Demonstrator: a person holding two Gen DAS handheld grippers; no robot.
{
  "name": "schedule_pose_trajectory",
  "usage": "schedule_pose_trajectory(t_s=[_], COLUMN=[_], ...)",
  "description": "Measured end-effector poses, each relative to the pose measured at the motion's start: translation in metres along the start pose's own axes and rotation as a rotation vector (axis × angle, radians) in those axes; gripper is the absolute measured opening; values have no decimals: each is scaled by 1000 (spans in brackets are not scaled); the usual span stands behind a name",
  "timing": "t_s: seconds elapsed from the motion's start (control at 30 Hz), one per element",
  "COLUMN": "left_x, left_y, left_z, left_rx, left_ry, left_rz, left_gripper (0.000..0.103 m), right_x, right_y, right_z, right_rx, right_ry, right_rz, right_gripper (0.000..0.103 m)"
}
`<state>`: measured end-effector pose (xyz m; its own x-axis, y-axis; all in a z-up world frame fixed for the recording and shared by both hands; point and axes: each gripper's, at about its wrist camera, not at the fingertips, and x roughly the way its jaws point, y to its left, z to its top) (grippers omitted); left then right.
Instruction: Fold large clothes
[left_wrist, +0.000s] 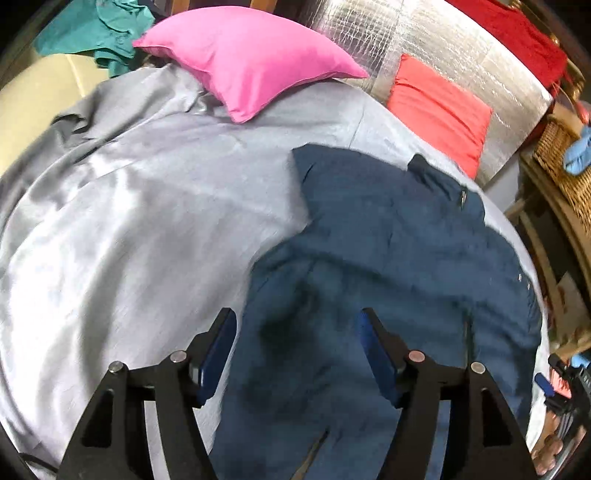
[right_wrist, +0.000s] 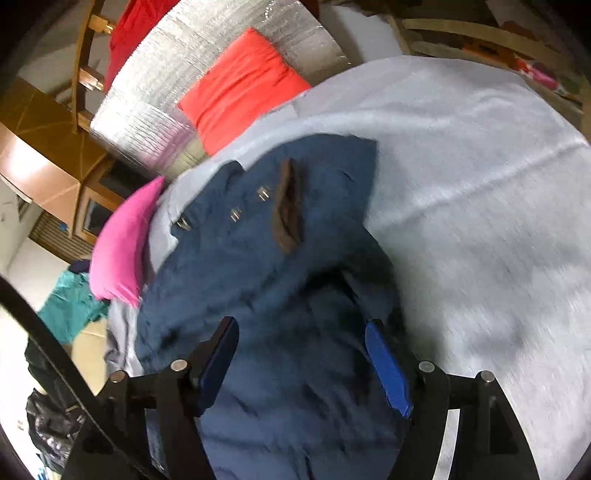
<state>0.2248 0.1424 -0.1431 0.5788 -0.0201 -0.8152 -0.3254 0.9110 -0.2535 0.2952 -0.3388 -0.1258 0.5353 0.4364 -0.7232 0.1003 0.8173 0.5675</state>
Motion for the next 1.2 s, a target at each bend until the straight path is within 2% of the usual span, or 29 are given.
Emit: schedule_pose_trajectory(t_s=[0.13, 0.27, 0.43, 0.53, 0.6, 0.67, 0.73, 0.8, 0.9, 1.03, 1.1, 1.17, 1.2], left_x=[-19, -35, -89, -123, -140, -152, -151, -141, -122, -100, -93, -85, -83], left_y=[20, 35, 41, 31, 26, 24, 20, 18, 18, 26, 25, 25, 26], left_z=[-33, -47, -59, -61, -60, -60, -60, -62, -73, -95, -106, -115, -117], left_rx=[5, -25, -15, 22, 34, 35, 52, 71, 87, 91, 115, 123, 122], left_ry=[25, 28, -50, -100, -121, -136, -145, -126, -78, -22, -6, 22, 34], left_rz=[29, 14, -24, -53, -66, -82, -99, -63, -53, -49, -37, -36, -50], left_gripper=[69, 69, 69, 70, 73, 78, 78, 78, 78, 78, 78, 78, 78], right_x=[-15, -35, -83, -112, -131, -153, -166, -169, -154, -120, -110, -104, -102], right_y=[-8, -9, 6, 23, 36, 53, 67, 69, 51, 7, -2, -5, -7], right_z=[-22, -39, -60, -69, -71, -74, -77, -82, -92, -112, -120, -132, -137], right_rx=[15, 6, -61, -86, -115, -174, -230, -268, -245, -139, -151, -179, -187], right_ry=[40, 31, -76, -124, -155, -195, -212, -221, -201, -135, -70, -26, -6], right_rz=[3, 25, 53, 61, 82, 44, 29, 11, -43, -65, -86, -148, -142], right_gripper=[74, 74, 74, 74, 75, 80, 87, 88, 88, 88, 88, 88, 88])
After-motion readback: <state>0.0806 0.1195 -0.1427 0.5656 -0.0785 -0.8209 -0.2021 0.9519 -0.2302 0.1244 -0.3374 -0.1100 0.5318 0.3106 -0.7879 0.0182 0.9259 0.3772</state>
